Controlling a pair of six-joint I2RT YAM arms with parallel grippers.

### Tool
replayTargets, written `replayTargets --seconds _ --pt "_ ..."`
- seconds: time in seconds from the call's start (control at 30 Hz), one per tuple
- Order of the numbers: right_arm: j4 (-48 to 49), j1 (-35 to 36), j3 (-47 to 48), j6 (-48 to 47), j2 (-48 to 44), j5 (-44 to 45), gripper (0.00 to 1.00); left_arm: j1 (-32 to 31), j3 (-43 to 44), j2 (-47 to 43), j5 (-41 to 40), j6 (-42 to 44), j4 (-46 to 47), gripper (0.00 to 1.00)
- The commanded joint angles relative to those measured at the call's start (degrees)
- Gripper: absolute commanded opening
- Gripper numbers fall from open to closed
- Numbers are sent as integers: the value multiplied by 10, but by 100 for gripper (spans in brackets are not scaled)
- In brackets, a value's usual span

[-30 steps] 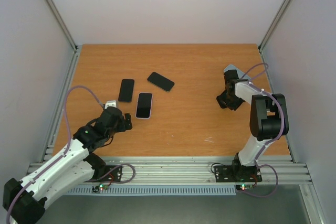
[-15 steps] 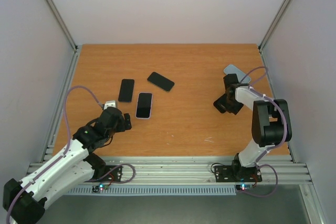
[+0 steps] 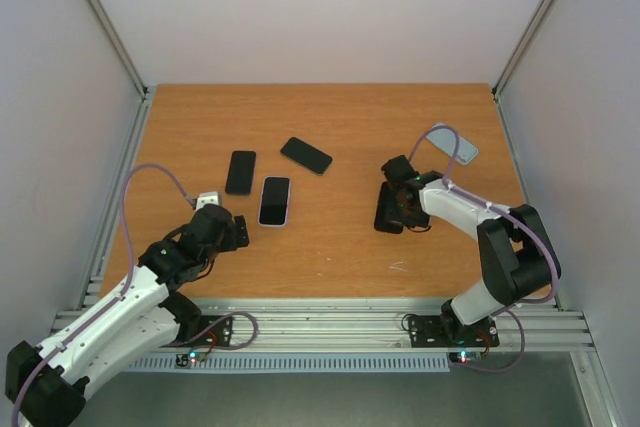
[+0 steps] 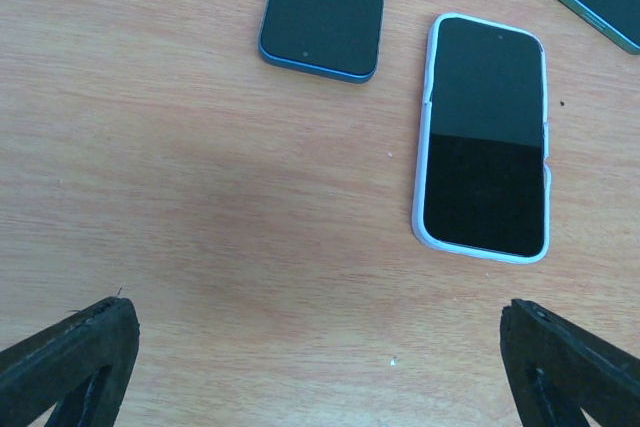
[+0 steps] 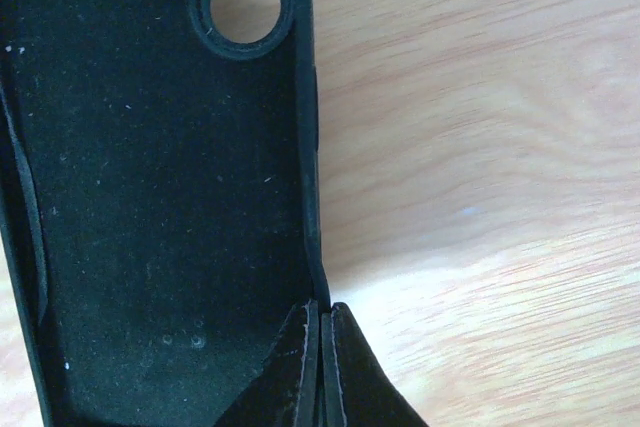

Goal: Put the phone into the phone case

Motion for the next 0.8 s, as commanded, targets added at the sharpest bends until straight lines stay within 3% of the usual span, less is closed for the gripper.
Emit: replayTargets --seconds 0.0,0.37,0.77 --pt "10 75 -4 -64 -23 -1 1 1 -5 -5 -23 -6 4 100" --pt "52 222 16 -169 3 -74 1 2 -5 5 -28 -9 2 99" --pt "73 265 42 -225 64 -121 1 2 -5 10 -28 -9 4 99"
